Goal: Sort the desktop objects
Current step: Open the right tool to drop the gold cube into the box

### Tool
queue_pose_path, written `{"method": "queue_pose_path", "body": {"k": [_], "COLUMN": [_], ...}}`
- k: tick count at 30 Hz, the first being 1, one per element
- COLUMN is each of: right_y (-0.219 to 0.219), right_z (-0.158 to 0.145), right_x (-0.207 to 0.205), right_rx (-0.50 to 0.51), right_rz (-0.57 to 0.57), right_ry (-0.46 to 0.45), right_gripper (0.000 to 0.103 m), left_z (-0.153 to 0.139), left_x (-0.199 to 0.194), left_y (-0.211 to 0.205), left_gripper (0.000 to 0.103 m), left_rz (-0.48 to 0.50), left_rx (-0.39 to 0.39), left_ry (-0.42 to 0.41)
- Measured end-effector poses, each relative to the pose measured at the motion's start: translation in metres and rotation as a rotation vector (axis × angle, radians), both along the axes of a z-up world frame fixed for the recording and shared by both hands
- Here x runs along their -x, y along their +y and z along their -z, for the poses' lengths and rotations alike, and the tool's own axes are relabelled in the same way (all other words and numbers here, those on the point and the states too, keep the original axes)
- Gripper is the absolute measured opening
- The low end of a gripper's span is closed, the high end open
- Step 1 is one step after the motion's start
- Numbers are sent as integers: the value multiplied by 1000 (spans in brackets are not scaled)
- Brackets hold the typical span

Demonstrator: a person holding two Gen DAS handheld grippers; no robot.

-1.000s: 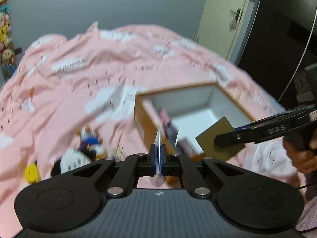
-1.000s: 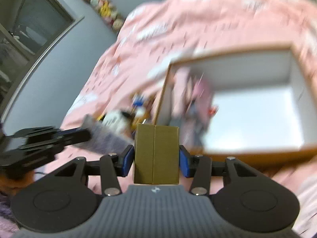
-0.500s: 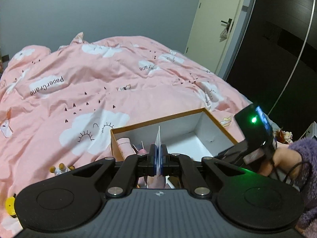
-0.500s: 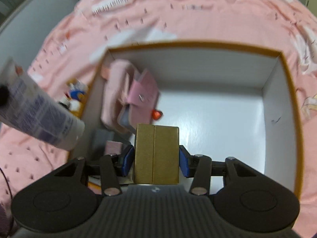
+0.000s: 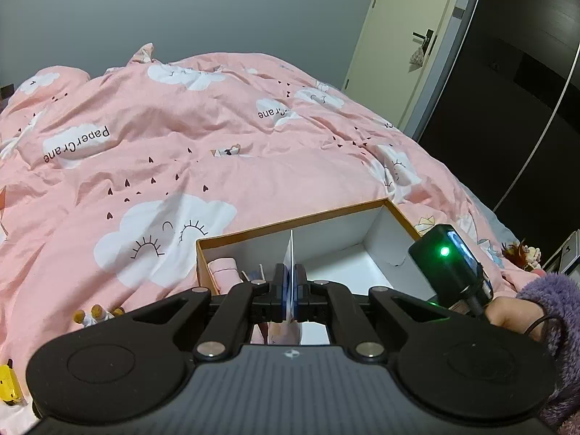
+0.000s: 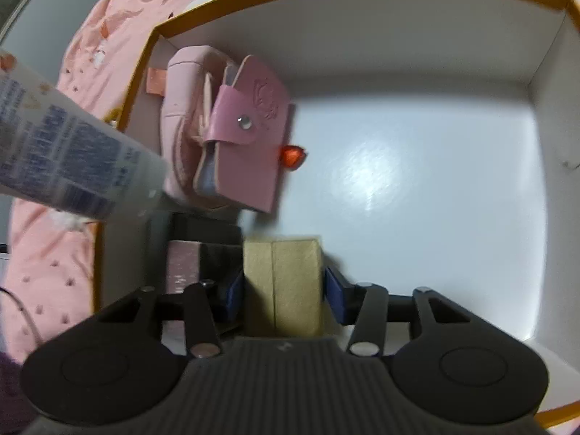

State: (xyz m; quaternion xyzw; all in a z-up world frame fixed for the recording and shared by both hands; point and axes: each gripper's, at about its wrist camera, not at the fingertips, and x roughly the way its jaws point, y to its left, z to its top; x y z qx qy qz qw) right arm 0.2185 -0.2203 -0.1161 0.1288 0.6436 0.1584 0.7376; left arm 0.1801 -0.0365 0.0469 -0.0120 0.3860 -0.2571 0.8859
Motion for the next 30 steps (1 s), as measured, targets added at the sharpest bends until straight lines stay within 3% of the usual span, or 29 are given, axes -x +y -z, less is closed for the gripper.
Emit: {"method": "queue_pose_path", "body": {"k": [9,11,13,18,25,30], "right_y": [-19,-25,-29,-25,-15,-24], "right_z": [-14,-22,-26,-13,8,9], "right_x": [-4,-6,-10,-19,-13,-11], "right_rx": [-102,-81,-47,81,35,20], "right_rz": [64,73,70,-4,-47,-20], "right_ry": [13,-26,-52,-39,34,37], "right_gripper": [51,35,27,23,9,11], "left_z": [6,6,6,6,8,12], "left_x": [-8,-8,-9,-11,-9,-7], "left_y": [-2,-2,-4,-11,-26,-35], "left_gripper": [3,3,3,3,3,3], "left_rz": [9,9,14,36,70,81], "left_rx": [16,14,17,45,68,83], "left_ry": [31,29,31,52,78,107]}}
